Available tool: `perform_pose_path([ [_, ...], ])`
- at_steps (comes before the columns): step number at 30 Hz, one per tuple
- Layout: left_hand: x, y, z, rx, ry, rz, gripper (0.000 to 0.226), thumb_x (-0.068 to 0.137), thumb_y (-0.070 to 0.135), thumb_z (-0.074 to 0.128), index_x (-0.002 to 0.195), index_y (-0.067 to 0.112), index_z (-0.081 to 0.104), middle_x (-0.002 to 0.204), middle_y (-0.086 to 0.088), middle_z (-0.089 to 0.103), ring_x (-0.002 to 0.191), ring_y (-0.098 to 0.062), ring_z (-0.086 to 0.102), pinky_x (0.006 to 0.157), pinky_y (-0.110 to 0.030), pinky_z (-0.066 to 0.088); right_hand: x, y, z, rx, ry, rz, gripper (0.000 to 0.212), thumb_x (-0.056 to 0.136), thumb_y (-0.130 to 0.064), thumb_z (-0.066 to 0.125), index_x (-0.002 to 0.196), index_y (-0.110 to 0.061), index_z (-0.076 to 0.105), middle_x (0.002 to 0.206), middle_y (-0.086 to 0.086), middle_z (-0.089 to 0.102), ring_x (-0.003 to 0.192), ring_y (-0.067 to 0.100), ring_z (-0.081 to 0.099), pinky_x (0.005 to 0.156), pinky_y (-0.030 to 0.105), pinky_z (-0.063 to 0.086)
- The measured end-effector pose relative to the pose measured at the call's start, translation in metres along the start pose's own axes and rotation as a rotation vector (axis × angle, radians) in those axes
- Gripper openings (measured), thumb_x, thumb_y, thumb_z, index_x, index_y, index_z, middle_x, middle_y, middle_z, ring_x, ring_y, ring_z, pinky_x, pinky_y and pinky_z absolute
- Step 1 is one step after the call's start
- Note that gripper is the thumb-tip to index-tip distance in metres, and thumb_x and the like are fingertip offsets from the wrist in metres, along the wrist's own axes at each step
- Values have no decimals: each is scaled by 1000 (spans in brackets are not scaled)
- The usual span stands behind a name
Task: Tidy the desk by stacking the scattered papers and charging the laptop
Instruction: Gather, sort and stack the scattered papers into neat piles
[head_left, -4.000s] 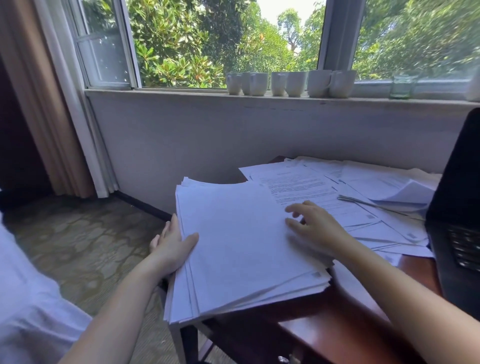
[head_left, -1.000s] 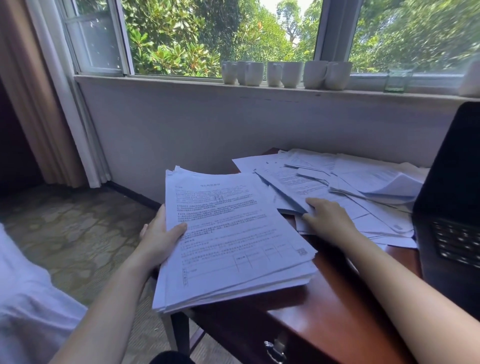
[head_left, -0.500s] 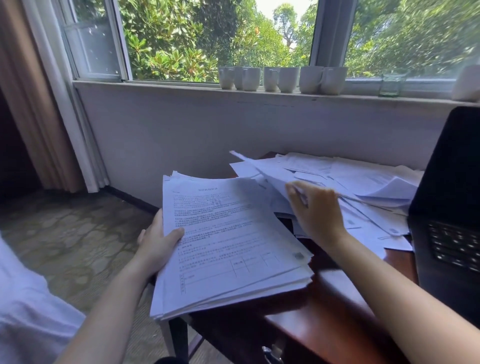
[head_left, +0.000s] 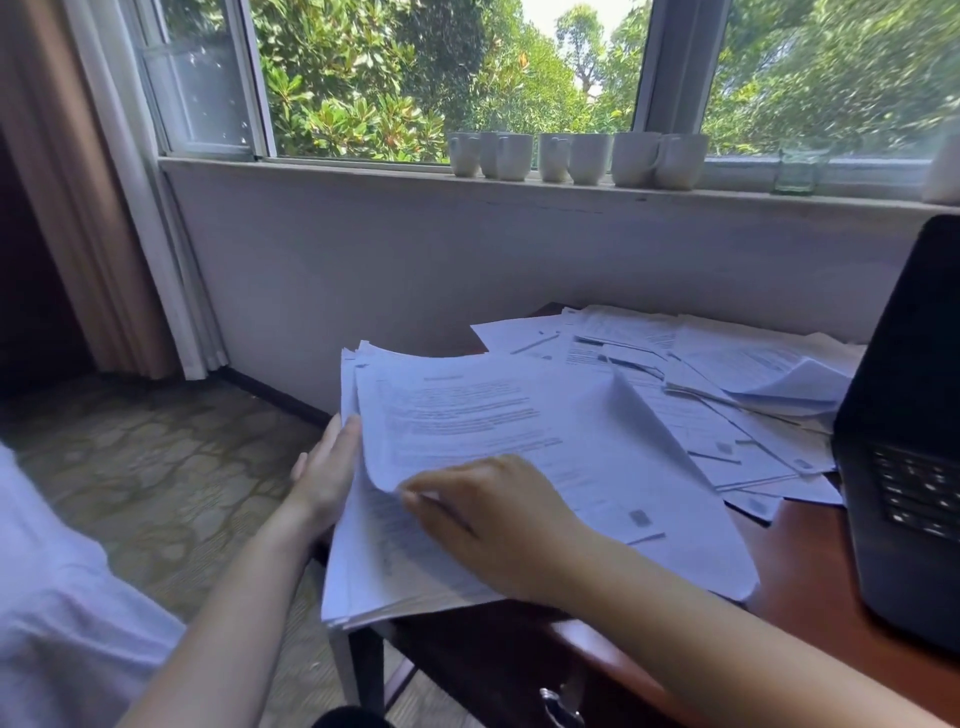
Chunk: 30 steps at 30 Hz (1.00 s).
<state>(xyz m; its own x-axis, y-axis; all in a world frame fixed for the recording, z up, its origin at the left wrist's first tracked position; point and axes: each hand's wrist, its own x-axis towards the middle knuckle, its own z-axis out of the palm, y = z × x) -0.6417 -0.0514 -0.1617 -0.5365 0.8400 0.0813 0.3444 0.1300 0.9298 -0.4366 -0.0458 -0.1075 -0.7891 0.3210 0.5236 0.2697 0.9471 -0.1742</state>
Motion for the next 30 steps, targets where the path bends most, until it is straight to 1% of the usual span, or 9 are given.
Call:
perform_pose_path([
  [2,3,-2,-3,-133,-46,-43,88,63,86,31,135,37,47,141,10,49,143,-23,27,119,-46,15,-1,-8,3,155,-170,16,39,100,-33,34,102,-8,65,94,12,70,91,33,62,76,42,47],
  [5,3,2,-2,-259,-90,-114,103,55,76,52,143,23,39,147,-4,42,140,-28,33,117,-48,23,-3,-15,4,321,-337,90,39,102,-31,34,127,-13,58,124,7,64,117,23,54,99,36,41],
  [9,5,-2,-4,19,-91,-15,102,42,65,49,135,25,40,138,-6,50,130,-29,44,112,-50,30,-3,-11,-1,408,-431,141,48,100,-41,30,128,-11,55,125,9,62,118,21,53,102,37,37],
  [16,11,-12,-5,94,-111,59,51,72,43,45,122,41,32,123,10,55,129,-25,45,114,-52,23,-3,62,-24,99,-196,440,38,97,-32,48,131,-17,55,137,-1,53,129,15,44,107,26,31],
  [20,13,-15,-6,125,-98,90,57,74,46,44,129,43,31,123,14,54,128,-26,46,111,-52,27,-25,117,-43,-289,-59,744,47,93,-29,52,138,-19,45,147,4,39,135,23,32,106,31,26],
  [23,13,-11,-9,134,-93,101,63,74,45,46,133,46,26,119,21,56,122,-25,52,105,-50,37,-43,139,-54,-354,-8,950,56,89,-28,54,141,-16,37,144,8,38,129,29,35,99,38,34],
  [25,12,-9,-9,140,-82,105,59,73,44,47,128,46,26,114,27,55,118,-25,55,102,-50,40,-51,148,-58,-270,-36,1092,50,88,-28,54,135,-15,42,135,10,46,123,30,42,91,39,40],
  [27,12,-9,-9,157,-78,93,59,73,45,46,128,43,26,115,22,57,116,-25,56,102,-50,41,-55,153,-60,-233,-59,1167,22,86,-26,53,105,-16,59,114,9,58,105,30,53,77,35,41],
  [30,16,-12,-9,178,-81,79,57,73,49,46,128,43,30,118,16,60,115,-24,57,101,-50,41,-57,159,-63,-158,-9,1202,16,85,-20,50,70,-14,49,87,7,57,85,29,52,67,31,37],
])
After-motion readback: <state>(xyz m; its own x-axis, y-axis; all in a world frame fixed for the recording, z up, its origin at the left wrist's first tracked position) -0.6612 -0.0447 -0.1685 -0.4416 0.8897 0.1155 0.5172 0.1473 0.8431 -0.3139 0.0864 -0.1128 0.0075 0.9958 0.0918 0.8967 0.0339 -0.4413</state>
